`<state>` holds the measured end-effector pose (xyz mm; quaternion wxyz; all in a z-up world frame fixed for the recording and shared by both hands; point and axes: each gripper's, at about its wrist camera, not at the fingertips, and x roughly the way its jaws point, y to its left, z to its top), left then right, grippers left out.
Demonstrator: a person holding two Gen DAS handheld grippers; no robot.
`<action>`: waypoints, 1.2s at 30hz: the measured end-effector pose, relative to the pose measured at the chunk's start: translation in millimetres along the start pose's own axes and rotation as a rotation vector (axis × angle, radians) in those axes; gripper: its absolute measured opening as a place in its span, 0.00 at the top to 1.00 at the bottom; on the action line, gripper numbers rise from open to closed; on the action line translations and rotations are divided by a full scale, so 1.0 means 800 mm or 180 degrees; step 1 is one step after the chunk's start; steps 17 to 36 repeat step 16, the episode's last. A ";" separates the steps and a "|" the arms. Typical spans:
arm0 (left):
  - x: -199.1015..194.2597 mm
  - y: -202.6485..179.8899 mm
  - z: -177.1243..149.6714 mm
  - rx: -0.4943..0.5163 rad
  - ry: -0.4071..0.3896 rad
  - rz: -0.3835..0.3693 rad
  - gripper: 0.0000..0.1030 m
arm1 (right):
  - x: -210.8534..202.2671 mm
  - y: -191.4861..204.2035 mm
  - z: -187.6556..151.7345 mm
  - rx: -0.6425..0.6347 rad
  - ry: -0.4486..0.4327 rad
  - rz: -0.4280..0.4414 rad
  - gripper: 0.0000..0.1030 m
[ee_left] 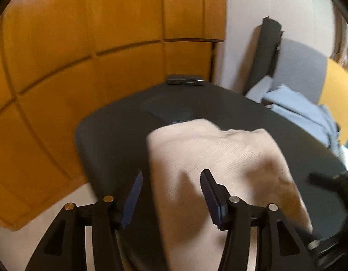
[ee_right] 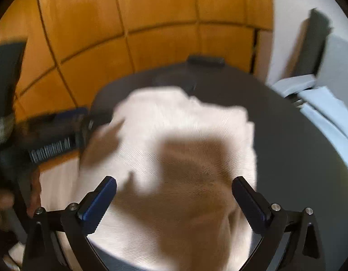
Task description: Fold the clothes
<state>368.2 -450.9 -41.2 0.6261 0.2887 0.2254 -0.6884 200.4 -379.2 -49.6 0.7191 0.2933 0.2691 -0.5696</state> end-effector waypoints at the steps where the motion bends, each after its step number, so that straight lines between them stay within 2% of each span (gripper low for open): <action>1: -0.015 -0.001 -0.001 0.0008 -0.0035 0.0040 0.47 | -0.016 0.008 0.001 0.0032 -0.0055 -0.0022 0.00; 4: -0.061 0.008 -0.006 0.0016 -0.0049 0.0080 0.49 | -0.065 0.038 0.008 -0.0032 -0.0261 -0.0170 0.00; 7: -0.112 0.025 -0.005 -0.0056 -0.0202 -0.0080 0.50 | -0.084 0.055 0.027 -0.0002 -0.0518 -0.0540 0.00; 8: -0.129 0.031 -0.004 -0.0082 -0.0257 -0.0138 0.50 | -0.089 0.062 0.025 -0.0042 -0.0488 -0.0557 0.00; 10: -0.154 0.042 -0.010 -0.0182 -0.0438 0.0003 0.50 | -0.095 0.072 0.021 -0.0112 -0.0459 -0.0668 0.00; 13: -0.171 0.053 -0.019 -0.0355 -0.0428 -0.0070 0.51 | -0.107 0.082 0.009 -0.0144 -0.0519 -0.0702 0.00; 16: -0.176 0.047 -0.027 -0.0348 -0.0357 -0.0119 0.51 | -0.117 0.090 -0.001 -0.0180 -0.0519 -0.0707 0.00; 36: -0.176 0.047 -0.027 -0.0348 -0.0357 -0.0119 0.51 | -0.117 0.090 -0.001 -0.0180 -0.0519 -0.0707 0.00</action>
